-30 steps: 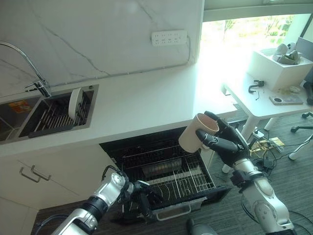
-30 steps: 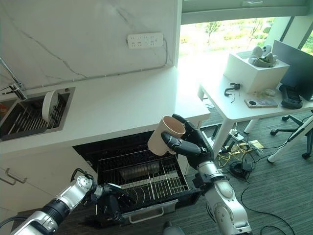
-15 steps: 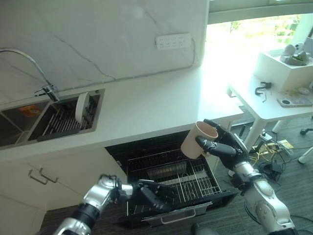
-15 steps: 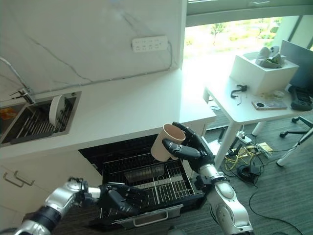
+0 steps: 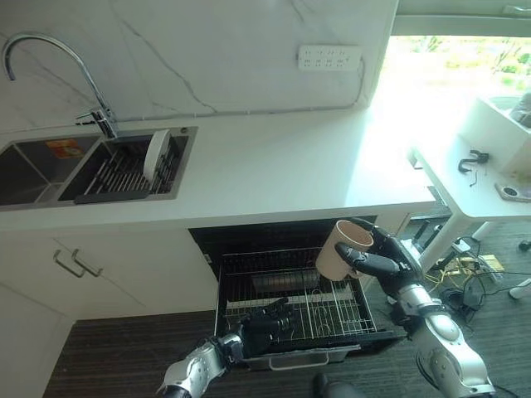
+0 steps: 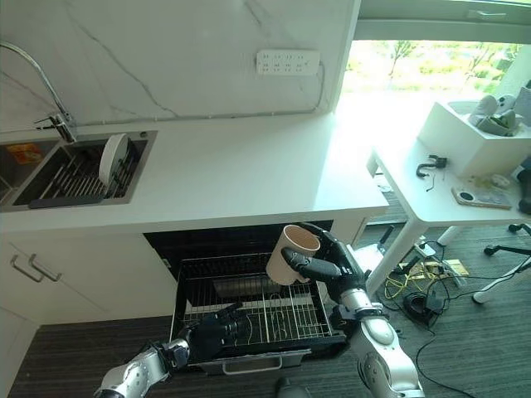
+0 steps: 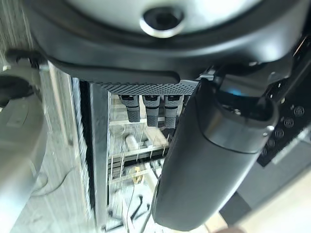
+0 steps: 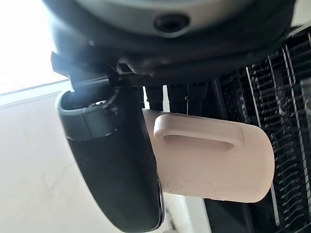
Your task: Place the dishes in the dishwasher.
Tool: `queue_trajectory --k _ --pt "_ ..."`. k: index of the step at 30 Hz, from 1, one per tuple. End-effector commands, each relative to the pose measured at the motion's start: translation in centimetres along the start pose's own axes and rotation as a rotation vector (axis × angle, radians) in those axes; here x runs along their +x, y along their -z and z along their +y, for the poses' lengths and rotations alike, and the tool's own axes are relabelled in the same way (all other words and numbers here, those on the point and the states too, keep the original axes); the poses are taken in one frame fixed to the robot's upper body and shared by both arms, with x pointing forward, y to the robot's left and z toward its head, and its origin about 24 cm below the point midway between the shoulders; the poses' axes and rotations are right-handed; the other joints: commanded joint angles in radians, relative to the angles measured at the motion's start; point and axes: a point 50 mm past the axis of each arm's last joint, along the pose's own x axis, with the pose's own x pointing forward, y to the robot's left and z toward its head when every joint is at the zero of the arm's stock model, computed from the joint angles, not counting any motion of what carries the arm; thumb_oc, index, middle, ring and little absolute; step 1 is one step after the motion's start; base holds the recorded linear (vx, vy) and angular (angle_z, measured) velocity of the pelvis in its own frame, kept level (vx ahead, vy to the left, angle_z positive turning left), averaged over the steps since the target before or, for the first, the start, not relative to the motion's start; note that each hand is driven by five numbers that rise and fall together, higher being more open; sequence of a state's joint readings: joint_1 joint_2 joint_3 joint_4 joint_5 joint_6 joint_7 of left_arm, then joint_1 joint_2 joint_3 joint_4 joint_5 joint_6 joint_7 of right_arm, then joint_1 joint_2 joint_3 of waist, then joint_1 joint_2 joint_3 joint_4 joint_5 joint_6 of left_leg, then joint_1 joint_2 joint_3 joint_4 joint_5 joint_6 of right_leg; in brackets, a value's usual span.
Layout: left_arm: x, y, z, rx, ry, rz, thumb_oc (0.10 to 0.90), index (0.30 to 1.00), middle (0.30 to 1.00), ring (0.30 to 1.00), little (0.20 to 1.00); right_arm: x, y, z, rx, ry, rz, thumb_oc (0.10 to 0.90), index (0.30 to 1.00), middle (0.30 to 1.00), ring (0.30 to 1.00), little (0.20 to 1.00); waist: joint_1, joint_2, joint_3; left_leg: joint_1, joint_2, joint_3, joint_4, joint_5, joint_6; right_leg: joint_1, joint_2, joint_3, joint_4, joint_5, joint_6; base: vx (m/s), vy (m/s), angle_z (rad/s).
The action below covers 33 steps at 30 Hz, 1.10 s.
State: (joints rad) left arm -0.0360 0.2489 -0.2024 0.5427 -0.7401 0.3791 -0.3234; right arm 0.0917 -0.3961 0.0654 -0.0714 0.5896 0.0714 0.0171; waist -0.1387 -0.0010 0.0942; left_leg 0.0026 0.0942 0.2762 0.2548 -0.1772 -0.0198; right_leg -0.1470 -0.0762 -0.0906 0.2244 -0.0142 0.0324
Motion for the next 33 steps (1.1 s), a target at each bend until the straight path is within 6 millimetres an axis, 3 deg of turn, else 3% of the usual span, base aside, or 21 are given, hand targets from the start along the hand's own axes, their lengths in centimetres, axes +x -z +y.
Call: queue_trajectory --k 1,6,8,13,25,33 --pt "0.3 -2.8 0.2 0.013 -0.093 -0.159 0.8 0.9 0.9 0.9 0.9 1.3 -5.1 0.9 -0.059 -0.02 -0.27 0.4 0.3 0.3 0.3 0.3 0.004 -0.012 -0.011 -0.021 0.077 -0.03 0.045 -0.05 -0.013 0.059 -0.058 0.003 0.076 -0.144 0.081 0.01 -0.043 0.0" --pt "-0.6 -4.9 0.9 0.067 -0.186 -0.262 0.8 0.9 0.9 0.9 0.9 1.4 -5.0 -0.2 -0.145 0.043 -0.248 0.4 0.3 0.3 0.3 0.3 0.015 -0.019 -0.007 -0.021 0.078 -0.036 0.045 -0.048 -0.018 0.063 -0.06 -0.005 0.076 -0.145 0.082 0.0 0.0 0.0" --pt "-1.8 -7.0 1.7 0.283 -0.295 -0.302 0.8 0.9 0.9 0.9 0.9 1.6 -4.9 -0.9 -0.184 0.08 -0.218 0.4 0.3 0.3 0.3 0.3 0.024 -0.017 0.0 -0.022 0.078 -0.044 0.045 -0.044 -0.021 0.065 -0.062 -0.013 0.076 -0.145 0.083 -0.01 -0.002 0.07" --pt "-3.1 -8.9 2.4 0.475 -0.396 -0.301 0.8 0.9 0.9 0.9 0.9 1.8 -4.5 -1.4 -0.246 0.099 -0.176 0.4 0.3 0.3 0.3 0.3 0.034 -0.01 0.007 -0.022 0.075 -0.057 0.045 -0.041 -0.023 0.069 -0.065 -0.024 0.076 -0.147 0.085 0.0 0.001 0.02" --pt "-2.8 -9.0 2.4 0.526 -0.388 -0.21 0.8 0.9 0.9 0.9 0.9 3.1 -2.3 -2.2 -0.358 0.09 -0.03 0.4 0.3 0.3 0.3 0.3 0.053 0.001 0.006 -0.02 0.075 -0.07 0.045 -0.038 -0.029 0.08 -0.067 -0.043 0.076 -0.159 0.082 0.04 -0.008 0.05" --pt "-2.1 -9.1 0.7 0.567 -0.293 -0.156 0.8 0.9 0.9 0.9 0.9 3.9 -1.1 -2.8 -0.376 0.146 0.027 0.4 0.3 0.3 0.3 0.3 0.063 0.01 0.019 -0.024 0.074 -0.078 0.045 -0.034 -0.032 0.083 -0.068 -0.048 0.076 -0.159 0.079 0.04 -0.025 0.03"
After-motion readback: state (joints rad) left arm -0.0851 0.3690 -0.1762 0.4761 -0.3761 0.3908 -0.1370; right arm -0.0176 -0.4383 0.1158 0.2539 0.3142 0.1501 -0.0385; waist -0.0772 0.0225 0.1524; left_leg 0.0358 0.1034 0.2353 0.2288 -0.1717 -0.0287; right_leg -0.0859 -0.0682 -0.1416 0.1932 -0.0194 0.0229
